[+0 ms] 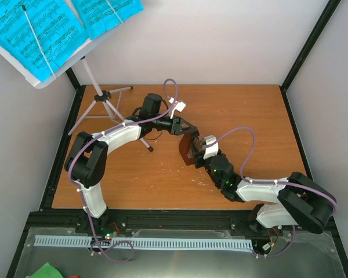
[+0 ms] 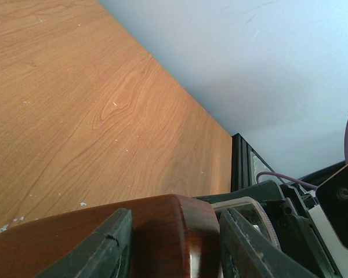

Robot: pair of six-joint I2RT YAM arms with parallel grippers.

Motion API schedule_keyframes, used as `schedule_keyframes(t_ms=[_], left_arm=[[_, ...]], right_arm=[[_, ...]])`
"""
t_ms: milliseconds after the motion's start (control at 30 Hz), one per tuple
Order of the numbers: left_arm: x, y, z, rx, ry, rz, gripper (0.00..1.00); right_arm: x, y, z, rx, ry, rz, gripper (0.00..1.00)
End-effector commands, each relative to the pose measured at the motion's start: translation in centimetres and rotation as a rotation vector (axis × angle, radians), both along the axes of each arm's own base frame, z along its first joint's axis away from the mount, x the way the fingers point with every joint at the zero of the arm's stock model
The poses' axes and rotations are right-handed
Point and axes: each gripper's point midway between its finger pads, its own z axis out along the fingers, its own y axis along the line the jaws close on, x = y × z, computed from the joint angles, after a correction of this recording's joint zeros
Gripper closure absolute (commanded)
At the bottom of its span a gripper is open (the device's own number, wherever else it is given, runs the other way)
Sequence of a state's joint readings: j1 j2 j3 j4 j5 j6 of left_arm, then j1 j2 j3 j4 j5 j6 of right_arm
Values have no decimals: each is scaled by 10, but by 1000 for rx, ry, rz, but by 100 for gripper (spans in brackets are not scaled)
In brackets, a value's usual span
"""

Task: Pack up the instrument practice props

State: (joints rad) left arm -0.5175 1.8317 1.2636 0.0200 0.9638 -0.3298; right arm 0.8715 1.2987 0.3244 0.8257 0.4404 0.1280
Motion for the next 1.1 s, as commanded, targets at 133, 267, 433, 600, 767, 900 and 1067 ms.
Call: schedule_keyframes(t_ms=[133, 267, 433, 600, 767, 900, 1067], left_arm=[[4, 7, -38, 120, 82, 75, 58], [4, 8, -37, 118, 84, 75, 58], [4, 8, -37, 117, 85, 75, 58], [4, 8, -36, 115, 82, 75, 58], [4, 7, -36, 114, 87, 74, 58], [3, 7, -36, 114, 87, 73, 58], [3, 7, -36, 113, 87, 73, 58]], right_arm=[[-3, 1, -2, 4, -20, 1, 64], [-2, -3, -2, -11, -33, -13, 64], [0, -5, -2, -13, -45, -33, 65], [2, -7, -1, 2, -56, -53, 66], [3, -6, 2, 16, -63, -58, 66], [3, -2, 5, 28, -66, -51, 66], [1, 5, 4, 27, -66, -44, 66]])
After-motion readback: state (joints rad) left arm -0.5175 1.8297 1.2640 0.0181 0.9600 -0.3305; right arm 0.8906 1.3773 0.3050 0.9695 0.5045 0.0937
